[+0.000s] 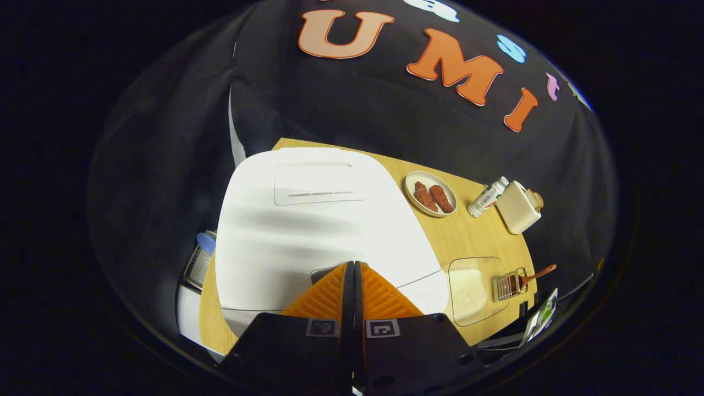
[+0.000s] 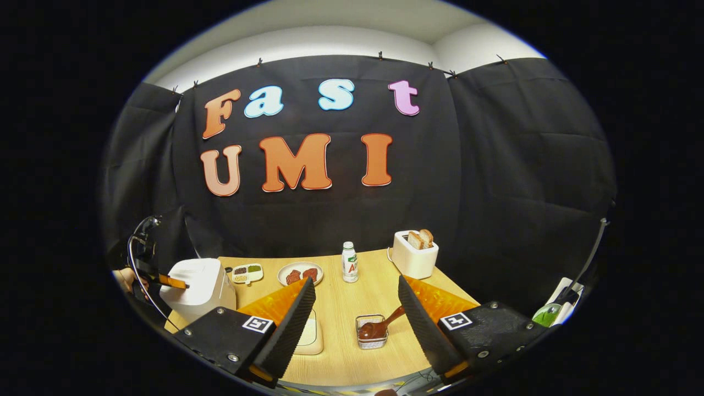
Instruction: Close the left gripper, press the button to open the rice cooker; take a wooden spoon from the chopstick holder with the right hand, scoop a spoonful of rice and pour it into the rice cooker, then put the wooden spoon back into the chopstick holder.
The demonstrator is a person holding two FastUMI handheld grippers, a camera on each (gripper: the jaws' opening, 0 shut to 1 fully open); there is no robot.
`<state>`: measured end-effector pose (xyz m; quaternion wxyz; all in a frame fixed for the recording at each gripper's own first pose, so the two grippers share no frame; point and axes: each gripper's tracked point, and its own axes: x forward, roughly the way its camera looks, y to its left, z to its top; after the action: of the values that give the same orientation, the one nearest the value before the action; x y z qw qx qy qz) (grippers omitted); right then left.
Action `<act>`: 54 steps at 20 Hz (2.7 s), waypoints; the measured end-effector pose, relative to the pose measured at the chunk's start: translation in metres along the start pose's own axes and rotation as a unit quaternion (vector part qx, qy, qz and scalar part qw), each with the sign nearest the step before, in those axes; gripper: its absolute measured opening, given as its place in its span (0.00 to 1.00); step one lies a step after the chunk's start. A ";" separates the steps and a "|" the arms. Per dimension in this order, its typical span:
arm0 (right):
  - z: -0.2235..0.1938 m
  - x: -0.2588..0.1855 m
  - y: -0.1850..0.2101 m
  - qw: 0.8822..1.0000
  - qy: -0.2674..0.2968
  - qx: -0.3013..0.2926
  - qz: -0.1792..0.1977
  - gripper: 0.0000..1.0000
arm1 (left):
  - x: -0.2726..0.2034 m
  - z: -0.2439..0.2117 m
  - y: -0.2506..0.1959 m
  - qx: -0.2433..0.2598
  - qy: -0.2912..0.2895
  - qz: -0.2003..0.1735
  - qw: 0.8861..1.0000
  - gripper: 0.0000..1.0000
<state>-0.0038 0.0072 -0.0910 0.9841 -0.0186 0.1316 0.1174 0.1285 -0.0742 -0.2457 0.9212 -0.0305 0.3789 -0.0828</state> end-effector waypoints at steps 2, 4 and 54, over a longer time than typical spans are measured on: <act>0.001 -0.003 -0.003 1.000 -0.004 0.005 -0.003 0.95 | 0.001 0.001 -0.002 0.006 0.001 0.012 1.000 0.05; -0.005 -0.006 -0.007 1.000 0.001 0.013 -0.005 0.95 | 0.000 0.004 -0.003 -0.023 0.006 -0.001 1.000 0.06; -0.185 0.168 -0.100 0.955 0.097 0.277 -0.034 0.92 | -0.250 0.083 -0.014 0.020 -0.359 0.171 0.917 0.98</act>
<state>0.1305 -0.0641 -0.3133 0.9366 0.2385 0.2536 0.0405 0.0102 -0.0450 -0.0120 0.9959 0.0254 0.0204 0.0844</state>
